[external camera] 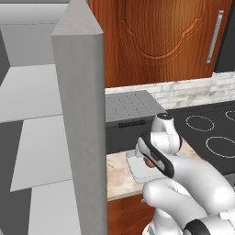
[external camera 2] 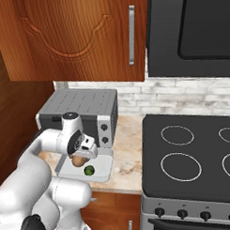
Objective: Take the avocado and onion out of the freezer and place them in the tupperware container on the counter. Then put the tupperware containing the vegetables back in the freezer.
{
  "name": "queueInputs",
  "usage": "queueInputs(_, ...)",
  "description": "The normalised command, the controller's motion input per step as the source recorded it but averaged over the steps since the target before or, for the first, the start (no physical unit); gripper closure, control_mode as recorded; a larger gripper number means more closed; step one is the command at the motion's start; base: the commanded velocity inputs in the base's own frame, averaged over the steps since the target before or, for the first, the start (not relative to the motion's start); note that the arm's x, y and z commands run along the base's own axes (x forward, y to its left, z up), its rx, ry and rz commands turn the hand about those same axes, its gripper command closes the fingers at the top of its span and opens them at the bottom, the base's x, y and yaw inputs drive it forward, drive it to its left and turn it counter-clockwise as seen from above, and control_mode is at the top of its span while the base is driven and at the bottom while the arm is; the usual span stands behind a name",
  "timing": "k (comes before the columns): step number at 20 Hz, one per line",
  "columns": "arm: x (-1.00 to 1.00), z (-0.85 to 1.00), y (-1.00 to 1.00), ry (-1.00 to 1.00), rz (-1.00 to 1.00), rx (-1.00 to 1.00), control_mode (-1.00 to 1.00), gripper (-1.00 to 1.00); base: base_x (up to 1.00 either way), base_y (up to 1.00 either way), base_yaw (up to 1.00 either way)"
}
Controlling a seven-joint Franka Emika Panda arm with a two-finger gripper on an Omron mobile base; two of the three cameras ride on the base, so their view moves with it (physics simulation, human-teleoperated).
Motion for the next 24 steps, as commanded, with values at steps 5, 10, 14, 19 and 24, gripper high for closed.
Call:
queueInputs(5, 0.00, -0.04, 0.00, 0.00, 0.00, 0.00, -1.00, -1.00, 0.00, 0.00, 0.00)
queueInputs(10, 0.00, -0.05, 0.00, 0.00, 0.00, 0.00, -1.00, -1.00, 0.00, 0.00, 0.00)
queueInputs(14, 0.00, -0.14, 0.00, 0.00, 0.00, 0.00, -1.00, -1.00, 0.00, 0.00, 0.00)
queueInputs(19, -0.02, -0.16, 0.00, -0.06, 0.00, 0.00, -1.00, -1.00, 0.00, 0.00, 0.00)
queueInputs(24, -0.68, 0.53, -0.11, -0.26, 0.00, 0.00, -1.00, -1.00, 0.00, 0.00, 0.00)
